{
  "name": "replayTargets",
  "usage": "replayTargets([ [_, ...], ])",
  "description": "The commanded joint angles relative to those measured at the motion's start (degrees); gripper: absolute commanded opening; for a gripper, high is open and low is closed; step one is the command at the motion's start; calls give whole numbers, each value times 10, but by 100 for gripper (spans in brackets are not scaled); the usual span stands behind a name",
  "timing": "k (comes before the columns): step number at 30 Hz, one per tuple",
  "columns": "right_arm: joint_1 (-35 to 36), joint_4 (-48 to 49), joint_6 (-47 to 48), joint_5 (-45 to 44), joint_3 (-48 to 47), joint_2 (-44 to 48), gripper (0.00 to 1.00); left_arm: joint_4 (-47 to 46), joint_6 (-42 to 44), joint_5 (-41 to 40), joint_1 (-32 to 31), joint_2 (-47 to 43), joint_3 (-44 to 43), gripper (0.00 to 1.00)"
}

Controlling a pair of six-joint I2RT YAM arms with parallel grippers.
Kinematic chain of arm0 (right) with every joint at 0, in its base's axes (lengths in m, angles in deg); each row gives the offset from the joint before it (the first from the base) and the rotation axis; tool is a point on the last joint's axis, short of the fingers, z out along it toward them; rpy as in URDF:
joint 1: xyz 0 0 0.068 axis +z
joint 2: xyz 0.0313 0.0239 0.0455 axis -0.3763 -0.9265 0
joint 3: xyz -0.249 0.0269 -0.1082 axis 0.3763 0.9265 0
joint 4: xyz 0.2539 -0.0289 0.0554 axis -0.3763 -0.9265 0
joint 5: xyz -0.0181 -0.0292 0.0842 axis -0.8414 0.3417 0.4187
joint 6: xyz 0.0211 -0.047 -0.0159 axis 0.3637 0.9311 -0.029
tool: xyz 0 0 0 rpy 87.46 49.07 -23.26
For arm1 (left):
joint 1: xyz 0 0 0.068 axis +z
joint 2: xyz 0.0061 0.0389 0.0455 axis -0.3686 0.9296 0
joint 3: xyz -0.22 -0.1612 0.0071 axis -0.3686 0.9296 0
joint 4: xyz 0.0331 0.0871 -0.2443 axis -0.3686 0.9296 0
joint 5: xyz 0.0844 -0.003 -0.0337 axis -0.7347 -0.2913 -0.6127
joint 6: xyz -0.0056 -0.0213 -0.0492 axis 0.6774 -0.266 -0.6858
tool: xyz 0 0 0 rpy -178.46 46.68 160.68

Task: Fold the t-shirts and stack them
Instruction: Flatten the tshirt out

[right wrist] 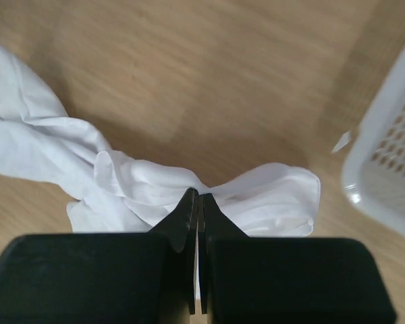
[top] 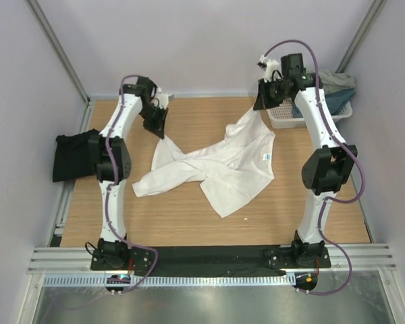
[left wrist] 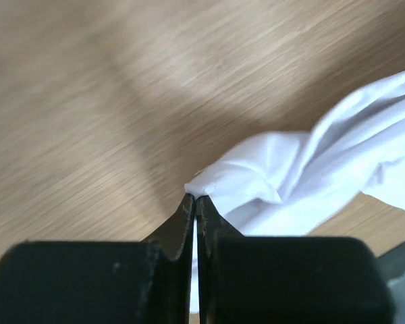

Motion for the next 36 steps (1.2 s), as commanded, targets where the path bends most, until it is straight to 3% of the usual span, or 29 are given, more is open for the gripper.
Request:
replayTargets([
  [1, -12, 35, -3, -40, -111, 11, 1, -74, 29, -57, 5, -175, -18, 0],
  [8, -17, 59, -24, -81, -121, 75, 1, -120, 27, -111, -3, -314, 6, 0],
  [12, -30, 61, -43, -78, -101, 142, 1, -139, 47, -167, -42, -385, 17, 0],
  [18, -49, 58, -79, -51, -72, 285, 1, -144, 80, -246, -106, -518, 65, 0],
  [22, -49, 76, -120, -46, -10, 400, 1, -156, 82, -278, -118, -603, 117, 0],
  [26, -49, 75, -155, -50, 2, 489, 1, -169, 76, -287, -119, -666, 114, 0],
  [36, -52, 58, -128, -110, -135, 473, 1, -176, 79, -274, -122, -671, 80, 0],
])
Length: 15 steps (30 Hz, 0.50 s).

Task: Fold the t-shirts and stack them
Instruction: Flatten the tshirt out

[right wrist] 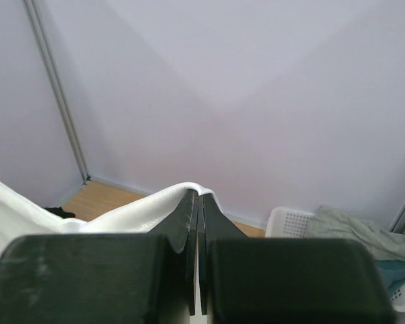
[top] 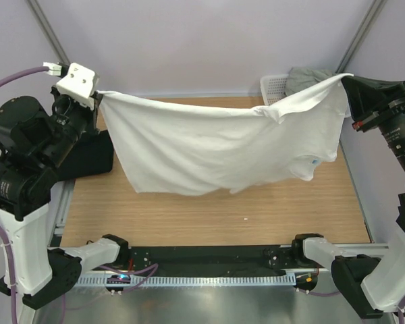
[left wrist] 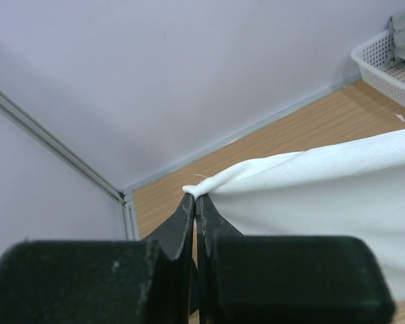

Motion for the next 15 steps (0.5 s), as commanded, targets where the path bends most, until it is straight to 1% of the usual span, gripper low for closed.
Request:
replayTargets([
  [1, -1, 7, 15, -38, -15, -55, 1, -34, 18, -9, -3, 27, 8, 0],
  [3, -1, 22, 21, -36, 2, -64, 1, -58, 26, -18, -3, 29, 33, 0],
  [4, -1, 31, 31, -31, 32, -66, 1, -68, 34, -27, -3, 29, 70, 0],
  [6, -1, 60, 34, -24, 67, -79, 1, -105, 45, -39, -3, 28, 112, 0],
  [7, -2, 68, 39, -19, 97, -86, 1, -120, 52, -49, -1, 28, 158, 0],
  [10, -1, 88, 43, 5, 151, -131, 1, -161, 61, -48, 2, 50, 225, 0],
  [14, -2, 107, 69, 27, 224, -202, 1, -189, 45, -12, 28, 114, 272, 0],
  [15, -1, 120, 71, 27, 237, -234, 1, -194, 44, -5, 33, 144, 279, 0],
])
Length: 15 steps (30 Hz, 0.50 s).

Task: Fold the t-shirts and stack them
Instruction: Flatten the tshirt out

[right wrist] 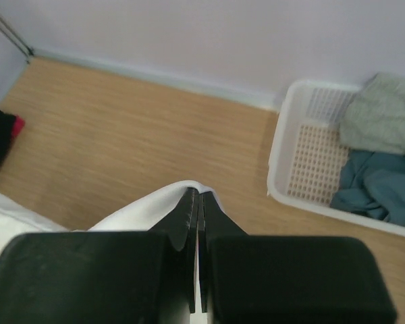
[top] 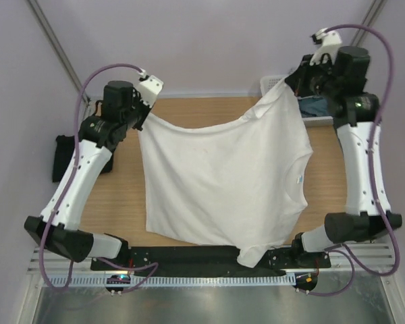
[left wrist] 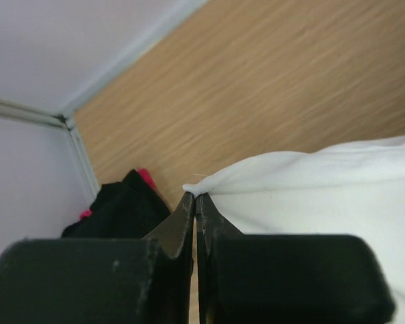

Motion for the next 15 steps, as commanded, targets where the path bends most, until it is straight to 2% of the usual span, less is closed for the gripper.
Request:
replayTargets([
  [1, -1, 37, 28, 21, 53, -68, 1, -65, 0, 25, 25, 55, 28, 0],
  [6, -1, 41, 40, 25, 31, -220, 1, -87, 16, 67, 59, 180, 17, 0],
  [11, -2, 43, 24, 19, -93, -425, 1, -98, 22, 101, 71, 323, -26, 0],
  [12, -2, 36, 21, 17, -123, -457, 1, -104, 22, 98, 73, 338, -34, 0],
  [13, -2, 25, 13, 15, -207, -490, 1, -108, 21, 98, 75, 371, -41, 0],
  [14, -1, 13, 8, 15, -257, -568, 1, -115, 20, 99, 82, 386, -49, 0],
  [15, -1, -11, 4, 12, -353, -603, 1, -120, 12, 95, 86, 403, -69, 0],
])
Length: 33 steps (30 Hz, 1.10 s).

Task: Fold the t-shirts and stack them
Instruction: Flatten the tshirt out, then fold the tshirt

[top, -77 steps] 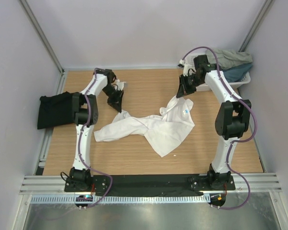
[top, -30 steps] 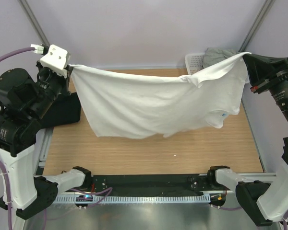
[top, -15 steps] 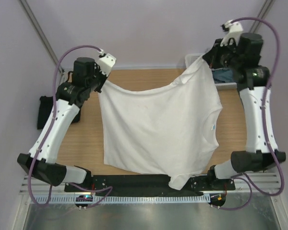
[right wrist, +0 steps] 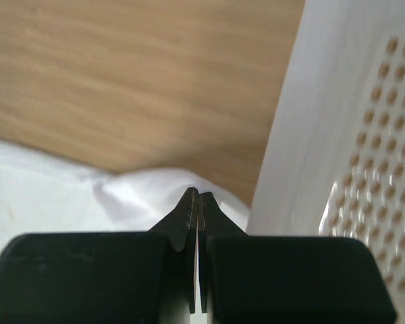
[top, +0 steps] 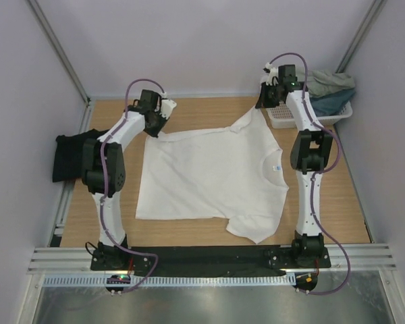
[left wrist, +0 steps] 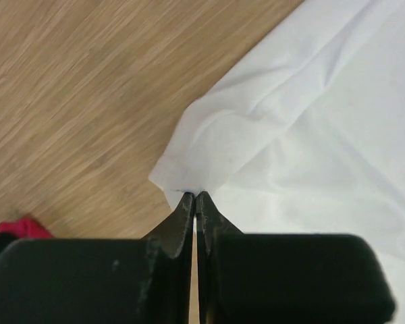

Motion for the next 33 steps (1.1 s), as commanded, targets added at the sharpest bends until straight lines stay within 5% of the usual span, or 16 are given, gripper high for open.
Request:
replayTargets([
  [1, 0, -10, -20, -5, -207, -97, 1, -51, -7, 12, 23, 47, -61, 0],
  [6, 5, 128, -60, -35, -133, -112, 1, -55, -39, -21, 56, 121, -142, 0],
  [15, 6, 133, -71, -26, -134, -80, 1, -46, -78, -26, 73, 138, -220, 0],
  [33, 5, 64, -44, 44, 79, 139, 1, 4, -76, 20, 65, -62, -55, 0],
])
